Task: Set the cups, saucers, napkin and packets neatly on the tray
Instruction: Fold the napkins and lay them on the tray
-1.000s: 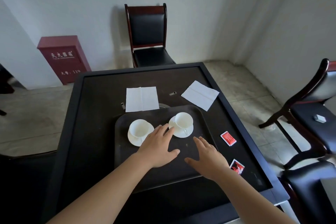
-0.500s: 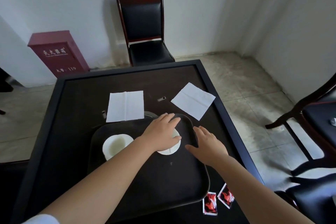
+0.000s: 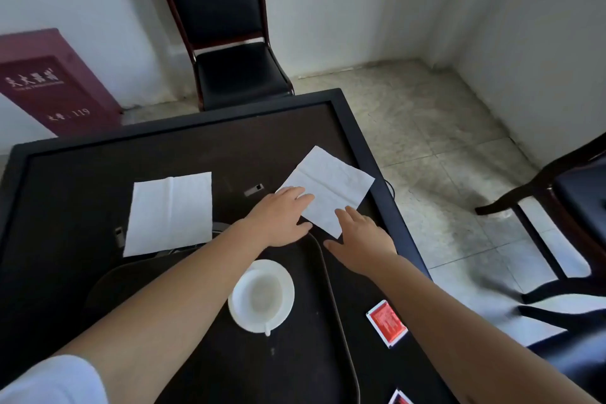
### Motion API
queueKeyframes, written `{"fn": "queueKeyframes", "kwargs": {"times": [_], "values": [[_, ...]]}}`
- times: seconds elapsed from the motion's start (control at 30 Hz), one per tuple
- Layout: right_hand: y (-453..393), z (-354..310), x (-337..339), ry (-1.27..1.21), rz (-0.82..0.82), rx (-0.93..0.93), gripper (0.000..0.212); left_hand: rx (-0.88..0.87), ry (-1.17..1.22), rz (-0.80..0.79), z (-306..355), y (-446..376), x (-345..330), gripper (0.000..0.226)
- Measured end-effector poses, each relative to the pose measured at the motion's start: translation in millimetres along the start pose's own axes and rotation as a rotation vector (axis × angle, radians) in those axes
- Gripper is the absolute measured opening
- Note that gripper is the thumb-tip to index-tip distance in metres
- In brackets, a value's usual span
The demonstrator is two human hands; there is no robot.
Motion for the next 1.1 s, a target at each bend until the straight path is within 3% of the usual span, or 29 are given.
{"fn": "queueKeyframes", "kwargs": {"times": [0.37,0.47,0.63,0.83,1.1], "values": [[-107,64,-1,0.151,0.085,0.002,0.059,-0.092,-0.052,0.03,-3,-139,-4,0.055],[-127,68,-6,0.142,0.137,0.001,0.057,-0.13,-0.075,0.034,-5,-166,-8,0.061],[-148,72,-11,0.173,0.165,0.006,0.064,-0.14,-0.113,-0.09,-17,-184,-16,0.072],[-174,80,5,0.118,0.126,0.046,0.081,-0.108,-0.153,-0.008,-17,-190,-6,0.074],[-170,83,5,0.098,0.165,0.023,0.02,-0.095,-0.057,-0.008,-21,-183,3,0.013]]}}
Point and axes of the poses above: each hand's wrist, its own y-axis away from the middle knuckle, its own x-axis out of the back of the hand, z = x × y, the point moved 1 cm from there along -y, towards the middle knuckle, and after that the axes turned 6 degrees about x, right-handed, at the moved point
